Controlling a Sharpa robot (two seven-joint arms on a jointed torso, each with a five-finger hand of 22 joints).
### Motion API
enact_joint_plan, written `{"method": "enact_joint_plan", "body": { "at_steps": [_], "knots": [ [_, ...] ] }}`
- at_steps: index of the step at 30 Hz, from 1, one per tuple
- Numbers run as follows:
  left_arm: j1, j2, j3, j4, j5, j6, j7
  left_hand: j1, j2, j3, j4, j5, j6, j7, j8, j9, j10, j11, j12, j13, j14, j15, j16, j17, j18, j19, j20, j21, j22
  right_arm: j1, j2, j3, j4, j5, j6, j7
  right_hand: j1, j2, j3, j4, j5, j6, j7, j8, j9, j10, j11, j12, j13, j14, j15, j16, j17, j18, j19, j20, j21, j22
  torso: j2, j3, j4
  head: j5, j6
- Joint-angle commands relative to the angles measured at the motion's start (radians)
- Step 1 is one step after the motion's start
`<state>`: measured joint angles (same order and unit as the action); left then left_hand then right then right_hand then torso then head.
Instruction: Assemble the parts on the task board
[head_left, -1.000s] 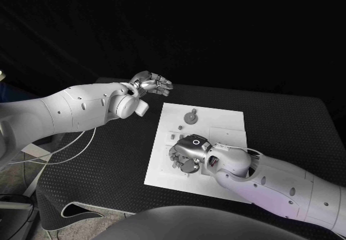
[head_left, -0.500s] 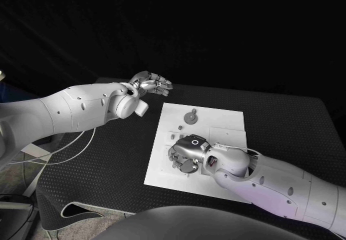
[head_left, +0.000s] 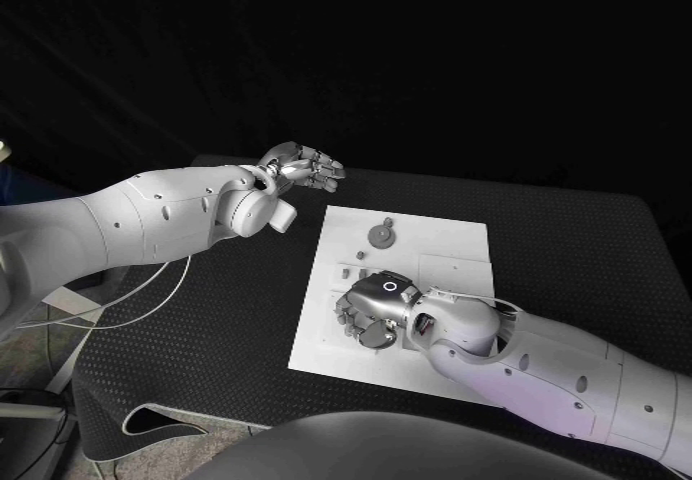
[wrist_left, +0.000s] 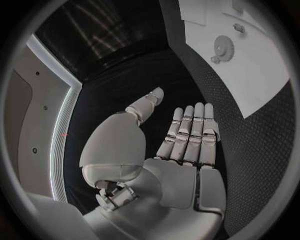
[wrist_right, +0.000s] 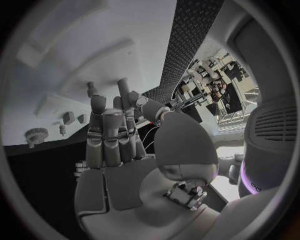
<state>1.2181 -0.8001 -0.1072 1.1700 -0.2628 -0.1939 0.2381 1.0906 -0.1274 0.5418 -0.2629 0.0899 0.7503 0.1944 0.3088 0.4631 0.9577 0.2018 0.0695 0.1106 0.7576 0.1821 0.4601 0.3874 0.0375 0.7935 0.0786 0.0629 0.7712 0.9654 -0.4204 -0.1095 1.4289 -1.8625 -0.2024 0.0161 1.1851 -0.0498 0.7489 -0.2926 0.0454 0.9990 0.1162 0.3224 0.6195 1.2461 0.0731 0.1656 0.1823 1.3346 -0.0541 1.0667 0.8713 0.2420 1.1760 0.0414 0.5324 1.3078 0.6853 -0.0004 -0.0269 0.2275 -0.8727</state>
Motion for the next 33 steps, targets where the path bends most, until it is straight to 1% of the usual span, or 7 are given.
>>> {"method": "enact_joint_plan", "body": {
  "at_steps": [1, 9, 14, 23, 26, 29, 33],
  "knots": [
    [0.001, 0.001, 0.001, 0.0, -0.002, 0.012, 0.011, 0.005, 0.002, -0.005, 0.0, -0.003, -0.009, 0.025, 0.006, -0.001, 0.001, 0.004, 0.001, -0.002, 0.004, 0.001, -0.005, 0.001, 0.008, -0.002, 0.005, 0.007, -0.001, -0.012, -0.004, -0.006, 0.003, 0.002, 0.046, 0.005, -0.001, 0.009, 0.007, 0.0, 0.003, 0.007, 0.0, 0.003, 0.002, 0.073, -0.03, 0.004, 0.002, -0.008, -0.014, 0.006, -0.002, 0.02, 0.0, -0.01, 0.006, 0.024, 0.001, 0.0004, 0.0001, 0.001, 0.0],
    [0.001, 0.001, 0.001, 0.0, -0.002, 0.012, 0.011, 0.005, 0.002, -0.005, 0.0, -0.003, -0.009, 0.025, 0.006, -0.001, 0.001, 0.004, 0.001, -0.002, 0.004, 0.001, -0.005, 0.001, 0.008, -0.002, 0.005, 0.007, -0.001, -0.015, -0.002, -0.008, -0.007, 0.001, 0.055, 0.002, -0.001, 0.009, 0.007, 0.0, 0.003, 0.007, 0.0, 0.002, 0.003, 0.072, -0.03, 0.004, 0.003, -0.009, -0.014, 0.007, -0.003, 0.02, -0.001, -0.01, 0.007, 0.024, 0.0, -0.0007, 0.0008, 0.001, 0.0],
    [0.001, 0.002, 0.001, -0.001, -0.002, 0.012, 0.011, 0.005, 0.002, -0.005, 0.0, -0.003, -0.009, 0.025, 0.006, -0.001, 0.001, 0.004, 0.001, -0.003, 0.004, 0.001, -0.005, 0.002, 0.008, -0.002, 0.005, 0.007, -0.002, -0.016, 0.0, -0.01, -0.013, -0.003, 0.053, 0.003, -0.001, 0.009, 0.007, 0.0, 0.003, 0.006, 0.0, 0.002, 0.004, 0.072, -0.03, 0.004, 0.004, -0.009, -0.014, 0.007, -0.003, 0.02, -0.001, -0.01, 0.007, 0.024, 0.001, 0.0005, 0.0002, 0.002, 0.0],
    [0.001, 0.003, 0.001, -0.002, -0.002, 0.013, 0.011, 0.005, 0.002, -0.006, 0.0, -0.003, -0.009, 0.025, 0.007, -0.001, 0.001, 0.004, 0.001, -0.003, 0.004, 0.001, -0.006, 0.002, 0.008, -0.002, 0.005, 0.007, -0.002, -0.016, 0.002, -0.015, -0.023, -0.003, 0.062, -0.002, -0.008, 0.005, 0.006, 0.001, 0.003, -0.006, 0.005, -0.005, 0.005, 0.059, -0.025, -0.007, 0.005, -0.013, -0.009, 0.008, -0.009, 0.02, -0.009, -0.007, 0.009, 0.023, 0.001, -0.0001, 0.0002, 0.003, 0.0],
    [0.001, 0.003, 0.001, -0.003, -0.002, 0.013, 0.011, 0.005, 0.002, -0.006, 0.0, -0.003, -0.009, 0.025, 0.007, -0.001, 0.001, 0.004, 0.001, -0.003, 0.004, 0.001, -0.006, 0.002, 0.008, -0.002, 0.005, 0.007, -0.002, -0.016, 0.002, -0.016, -0.025, -0.003, 0.062, -0.001, -0.013, -0.009, -0.003, -0.001, 0.003, -0.016, 0.009, -0.011, 0.005, 0.047, -0.02, -0.015, 0.005, -0.016, -0.004, 0.009, -0.013, 0.02, -0.015, -0.006, 0.01, 0.023, 0.0, 0.0001, -0.0003, 0.003, 0.0],
    [0.001, 0.003, 0.001, -0.003, -0.002, 0.012, 0.011, 0.005, 0.002, -0.006, 0.0, -0.003, -0.009, 0.025, 0.007, -0.001, 0.001, 0.004, 0.001, -0.003, 0.004, 0.001, -0.006, 0.002, 0.008, -0.002, 0.005, 0.007, -0.002, -0.016, 0.002, -0.016, -0.024, 0.002, 0.058, 0.0, -0.022, -0.047, -0.031, -0.001, 0.002, -0.035, 0.017, -0.022, 0.002, 0.027, -0.012, -0.027, 0.003, -0.022, 0.003, 0.009, -0.016, 0.019, -0.023, -0.004, 0.012, 0.024, 0.0, 0.0001, -0.0002, 0.003, 0.0],
    [0.001, 0.003, 0.001, -0.003, -0.002, 0.012, 0.011, 0.005, 0.002, -0.006, 0.0, -0.003, -0.009, 0.025, 0.007, -0.001, 0.001, 0.004, 0.001, -0.003, 0.004, 0.001, -0.006, 0.003, 0.008, -0.002, 0.005, 0.007, -0.002, -0.016, 0.001, -0.016, -0.023, 0.011, 0.054, 0.005, -0.037, -0.072, -0.084, 0.0, 0.003, -0.055, 0.025, -0.034, 0.0, 0.007, -0.003, -0.041, 0.002, -0.029, 0.012, 0.013, -0.02, 0.02, -0.032, -0.001, 0.017, 0.024, 0.0, -0.0006, -0.0001, 0.003, 0.0]
  ]
}}
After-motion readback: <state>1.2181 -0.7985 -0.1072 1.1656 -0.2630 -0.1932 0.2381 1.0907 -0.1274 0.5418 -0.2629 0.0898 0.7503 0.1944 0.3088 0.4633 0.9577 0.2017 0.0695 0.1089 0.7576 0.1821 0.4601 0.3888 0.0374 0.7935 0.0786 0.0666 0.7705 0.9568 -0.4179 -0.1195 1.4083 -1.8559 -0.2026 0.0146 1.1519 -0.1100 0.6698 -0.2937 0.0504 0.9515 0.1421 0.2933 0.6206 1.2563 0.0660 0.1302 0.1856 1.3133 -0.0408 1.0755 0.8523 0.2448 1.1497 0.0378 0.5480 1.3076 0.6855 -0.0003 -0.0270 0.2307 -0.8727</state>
